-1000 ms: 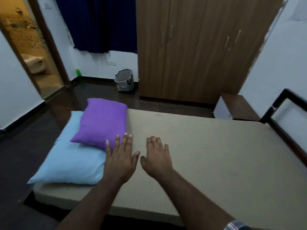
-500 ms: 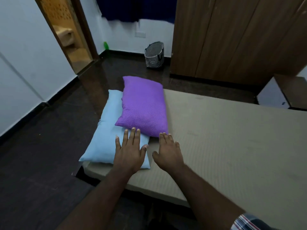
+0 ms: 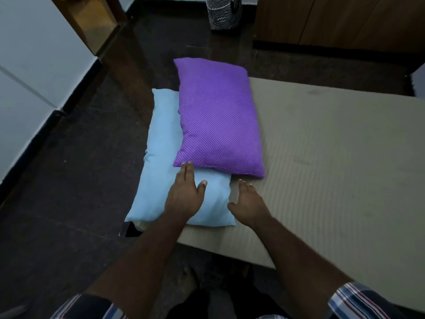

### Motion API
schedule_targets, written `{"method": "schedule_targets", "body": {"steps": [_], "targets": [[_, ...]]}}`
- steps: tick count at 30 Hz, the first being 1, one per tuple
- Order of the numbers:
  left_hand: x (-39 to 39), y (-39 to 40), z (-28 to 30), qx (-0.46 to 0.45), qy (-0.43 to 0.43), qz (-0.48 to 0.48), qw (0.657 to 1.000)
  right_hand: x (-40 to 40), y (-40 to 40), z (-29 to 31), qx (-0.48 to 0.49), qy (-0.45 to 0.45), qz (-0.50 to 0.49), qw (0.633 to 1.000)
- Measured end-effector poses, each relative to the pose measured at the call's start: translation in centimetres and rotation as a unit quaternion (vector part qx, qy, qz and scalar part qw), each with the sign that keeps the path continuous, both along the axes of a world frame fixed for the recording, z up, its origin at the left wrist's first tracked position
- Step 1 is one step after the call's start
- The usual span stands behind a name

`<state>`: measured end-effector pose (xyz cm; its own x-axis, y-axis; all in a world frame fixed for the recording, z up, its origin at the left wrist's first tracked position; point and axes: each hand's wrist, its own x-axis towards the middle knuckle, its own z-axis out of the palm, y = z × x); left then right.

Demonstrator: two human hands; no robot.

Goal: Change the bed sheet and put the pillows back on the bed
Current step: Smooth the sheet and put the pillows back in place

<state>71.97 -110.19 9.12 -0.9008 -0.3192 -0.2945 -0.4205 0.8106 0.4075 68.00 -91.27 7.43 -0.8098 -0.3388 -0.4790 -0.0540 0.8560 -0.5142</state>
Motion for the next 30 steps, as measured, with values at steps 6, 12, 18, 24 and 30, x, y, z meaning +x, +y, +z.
{"method": "schedule_targets", "body": {"steps": [6, 12, 18, 24, 30], "targets": [[-6.8, -2.7, 0.1, 0.240, 0.038, 0.176, 0.954, -2.8, -4.0, -0.1, -0.122, -0.089, -0.108, 0.983], [-12.3, -4.6, 0.4, 0.392, -0.046, 0.252, 0.884, -5.5, -6.9, 1.2, -0.139, -0.074, -0.204, 0.966], [-17.8, -4.9, -0.1, 0.496, -0.105, 0.314, 0.803, -6.9, -9.4, 0.5, -0.159, -0.089, -0.280, 0.942], [-20.3, -5.1, -1.2, 0.503, -0.084, 0.333, 0.793, -6.5, -8.8, -0.3, -0.194, -0.095, -0.360, 0.908], [-21.4, -8.6, 1.8, 0.547, -0.091, 0.260, 0.790, -8.8, -5.2, 1.3, -0.301, -0.098, -0.506, 0.802]]}}
